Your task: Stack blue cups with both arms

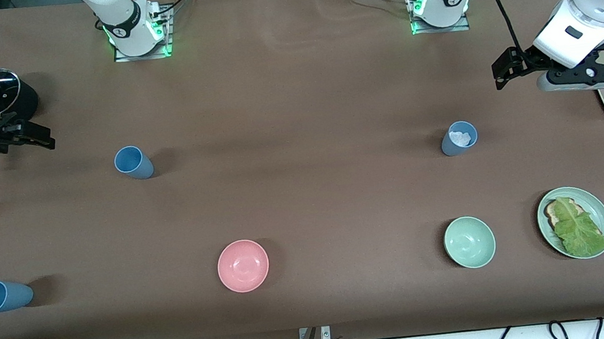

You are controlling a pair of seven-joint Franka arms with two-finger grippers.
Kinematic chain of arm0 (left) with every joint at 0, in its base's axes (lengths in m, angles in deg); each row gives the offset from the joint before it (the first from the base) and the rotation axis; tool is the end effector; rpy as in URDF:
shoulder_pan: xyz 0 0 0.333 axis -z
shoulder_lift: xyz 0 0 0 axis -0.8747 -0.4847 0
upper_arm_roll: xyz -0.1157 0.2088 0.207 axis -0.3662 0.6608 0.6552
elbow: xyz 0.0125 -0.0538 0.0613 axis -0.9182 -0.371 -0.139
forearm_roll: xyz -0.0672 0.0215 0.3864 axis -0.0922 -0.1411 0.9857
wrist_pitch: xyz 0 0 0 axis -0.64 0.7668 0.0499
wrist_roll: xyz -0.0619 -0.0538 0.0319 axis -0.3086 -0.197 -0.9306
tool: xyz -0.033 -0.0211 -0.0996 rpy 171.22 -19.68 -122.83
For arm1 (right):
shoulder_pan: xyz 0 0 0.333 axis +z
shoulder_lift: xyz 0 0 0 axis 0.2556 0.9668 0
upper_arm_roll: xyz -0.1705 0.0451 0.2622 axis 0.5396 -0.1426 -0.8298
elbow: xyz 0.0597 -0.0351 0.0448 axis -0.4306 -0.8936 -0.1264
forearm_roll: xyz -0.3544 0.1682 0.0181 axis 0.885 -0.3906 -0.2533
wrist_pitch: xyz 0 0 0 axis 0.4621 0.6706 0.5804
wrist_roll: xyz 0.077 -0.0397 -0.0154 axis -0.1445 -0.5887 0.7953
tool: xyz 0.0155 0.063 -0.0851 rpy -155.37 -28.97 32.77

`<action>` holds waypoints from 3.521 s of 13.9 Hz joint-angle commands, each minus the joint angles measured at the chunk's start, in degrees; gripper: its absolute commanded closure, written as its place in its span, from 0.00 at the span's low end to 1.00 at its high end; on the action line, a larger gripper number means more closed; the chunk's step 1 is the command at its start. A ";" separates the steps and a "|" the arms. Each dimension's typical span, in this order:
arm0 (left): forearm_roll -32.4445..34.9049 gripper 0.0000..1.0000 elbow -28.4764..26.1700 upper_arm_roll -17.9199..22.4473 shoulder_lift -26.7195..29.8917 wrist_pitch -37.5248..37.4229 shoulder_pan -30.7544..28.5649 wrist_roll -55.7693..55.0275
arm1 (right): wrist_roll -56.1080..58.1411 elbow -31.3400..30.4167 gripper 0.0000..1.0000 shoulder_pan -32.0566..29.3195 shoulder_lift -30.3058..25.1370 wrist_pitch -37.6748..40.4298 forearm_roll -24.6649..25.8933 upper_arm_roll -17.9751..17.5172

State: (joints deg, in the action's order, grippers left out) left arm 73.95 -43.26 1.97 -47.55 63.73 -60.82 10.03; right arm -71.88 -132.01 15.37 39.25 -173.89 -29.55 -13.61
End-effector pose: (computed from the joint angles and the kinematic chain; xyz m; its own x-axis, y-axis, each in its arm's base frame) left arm 0.5434 -0.0831 0.5845 0.9976 -0.0640 -0.0250 -0.0647 -0.9976 -0.0267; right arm 0.5781 0.0111 0.5709 0.9948 -0.0173 -0.1004 -0.0174 -0.9998 -0.0005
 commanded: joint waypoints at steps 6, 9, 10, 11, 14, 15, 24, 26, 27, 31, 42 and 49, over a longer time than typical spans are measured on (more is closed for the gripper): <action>-0.82 0.00 2.44 -0.16 -1.42 -1.84 -0.45 -0.04 | -0.40 -0.05 0.00 -0.74 -0.14 0.47 -0.16 -0.71; -0.74 0.00 2.44 -0.16 -1.51 -2.11 -0.45 0.48 | -0.40 -0.05 0.00 -0.74 -0.14 0.47 -0.16 -0.71; -0.74 0.00 2.44 -0.16 -1.51 -2.02 -0.45 0.40 | -0.40 -0.05 0.00 -0.74 -0.14 0.47 -0.08 -0.71; -0.74 0.00 2.44 -0.16 -1.51 -2.02 -0.54 0.48 | -0.40 -0.14 0.00 -0.74 -0.14 0.56 -0.16 -0.71; -0.91 0.00 2.44 -0.16 -1.77 -2.11 -0.98 0.75 | -0.40 -0.14 0.00 -0.74 -0.14 0.64 -0.16 -0.71; -0.91 0.00 2.44 -0.16 -2.30 -2.02 -1.07 0.75 | -0.40 -0.14 0.00 -0.74 -0.14 0.64 -0.08 -0.71; -1.44 0.00 2.53 -0.07 -2.92 -1.84 -1.15 0.75 | -0.40 -0.14 0.00 -0.74 -0.14 1.08 -0.08 -0.71; -1.44 0.00 2.53 0.02 -2.83 -2.20 -1.24 0.83 | -0.40 -0.14 0.00 -0.74 -0.14 1.08 -0.08 -0.62; -1.18 0.00 2.53 -0.07 -2.83 -2.20 -1.16 0.75 | -0.31 -0.23 0.00 -0.74 -0.14 1.17 -0.08 -0.71; -0.57 0.00 2.00 0.28 -5.89 -2.20 -1.24 0.66 | -0.21 -0.40 0.00 -0.47 4.33 3.70 1.41 -0.71; 1.02 0.00 -15.64 0.10 -18.92 17.38 -5.02 5.14 | 0.66 -31.05 0.00 -1.09 3.12 -29.91 2.12 -0.10; 2.17 1.00 -20.42 -0.07 -20.05 22.59 -4.93 8.57 | 0.75 -39.52 0.00 -1.00 4.34 -41.45 2.12 -0.10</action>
State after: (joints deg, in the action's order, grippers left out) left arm 75.14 -62.35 2.26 -69.07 84.90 -65.42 16.98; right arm -71.60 -169.68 14.79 44.93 -213.93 -28.23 -13.27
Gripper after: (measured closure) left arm 0.278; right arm 0.000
